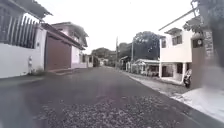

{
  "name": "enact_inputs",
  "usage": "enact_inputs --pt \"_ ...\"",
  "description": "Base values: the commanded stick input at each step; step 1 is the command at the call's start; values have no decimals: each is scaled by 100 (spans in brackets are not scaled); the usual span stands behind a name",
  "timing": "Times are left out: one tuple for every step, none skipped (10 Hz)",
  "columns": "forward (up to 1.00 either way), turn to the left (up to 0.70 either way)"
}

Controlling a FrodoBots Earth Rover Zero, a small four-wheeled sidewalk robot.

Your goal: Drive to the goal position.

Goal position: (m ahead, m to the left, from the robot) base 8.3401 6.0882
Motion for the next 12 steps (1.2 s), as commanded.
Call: enact_inputs --pt "50 0" --pt "50 0" --pt "50 0" --pt "50 0" --pt "50 0" --pt "50 0" --pt "50 0" --pt "50 0" --pt "50 0" --pt "50 0" --pt "50 0" --pt "50 0"
